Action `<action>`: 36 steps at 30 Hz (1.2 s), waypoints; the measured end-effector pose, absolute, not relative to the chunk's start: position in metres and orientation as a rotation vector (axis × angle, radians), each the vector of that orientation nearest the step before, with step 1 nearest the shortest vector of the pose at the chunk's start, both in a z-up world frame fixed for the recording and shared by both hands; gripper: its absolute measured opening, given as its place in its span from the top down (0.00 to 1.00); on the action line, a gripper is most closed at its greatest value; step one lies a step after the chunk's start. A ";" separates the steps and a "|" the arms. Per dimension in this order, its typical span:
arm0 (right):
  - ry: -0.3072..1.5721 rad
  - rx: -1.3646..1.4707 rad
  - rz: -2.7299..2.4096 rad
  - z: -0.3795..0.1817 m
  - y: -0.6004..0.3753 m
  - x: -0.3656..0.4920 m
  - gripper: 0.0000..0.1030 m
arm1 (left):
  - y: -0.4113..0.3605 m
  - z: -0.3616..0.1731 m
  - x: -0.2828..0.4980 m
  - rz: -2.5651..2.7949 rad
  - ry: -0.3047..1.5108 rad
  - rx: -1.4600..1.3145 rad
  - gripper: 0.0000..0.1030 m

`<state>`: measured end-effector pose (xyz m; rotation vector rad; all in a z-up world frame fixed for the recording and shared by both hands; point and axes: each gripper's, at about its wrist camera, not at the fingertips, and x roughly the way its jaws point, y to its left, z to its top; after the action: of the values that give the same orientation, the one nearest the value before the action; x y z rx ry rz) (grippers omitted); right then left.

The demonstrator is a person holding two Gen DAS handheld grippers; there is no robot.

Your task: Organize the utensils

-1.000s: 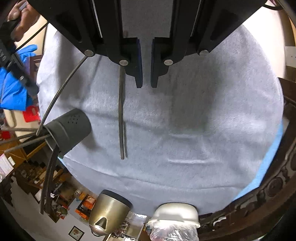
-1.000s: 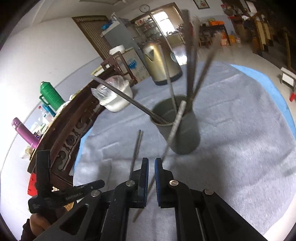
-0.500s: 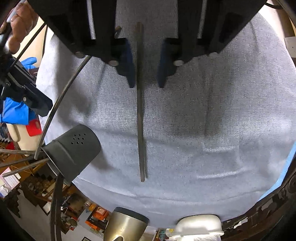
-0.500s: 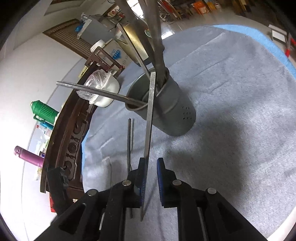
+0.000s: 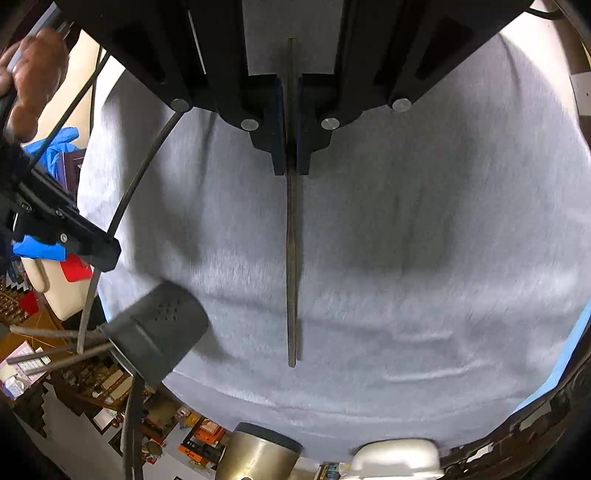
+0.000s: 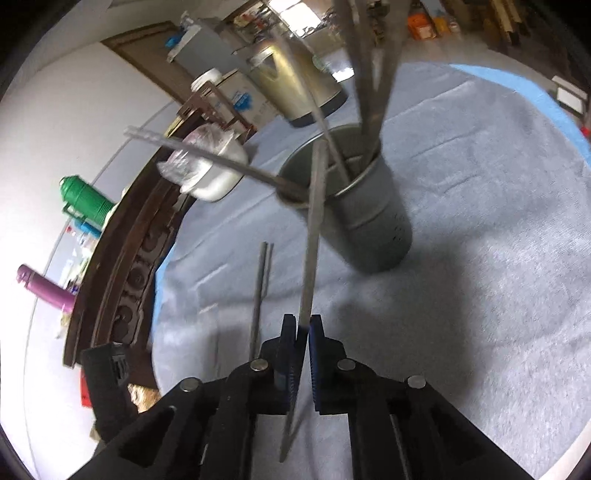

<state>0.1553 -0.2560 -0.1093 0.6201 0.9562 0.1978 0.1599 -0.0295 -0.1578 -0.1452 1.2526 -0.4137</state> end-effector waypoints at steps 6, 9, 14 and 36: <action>1.173 0.512 0.295 -0.127 -0.224 0.161 0.92 | -0.012 -0.161 0.134 -0.412 1.302 -0.202 0.95; 1.248 0.480 0.267 -0.142 -0.217 0.172 0.90 | -0.009 -0.158 0.137 -0.398 1.310 -0.201 0.86; 1.287 0.451 0.190 -0.152 -0.228 0.182 0.89 | -0.008 -0.144 0.166 -0.366 1.254 -0.184 0.72; 1.166 0.382 -0.043 -0.151 -0.232 0.225 0.93 | -0.056 -0.158 0.260 -0.319 1.243 -0.131 0.94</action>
<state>0.2250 -0.2322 -0.1508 0.3820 1.1658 -0.0434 0.2603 -0.0561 -0.1584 -0.1308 1.2435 -0.3190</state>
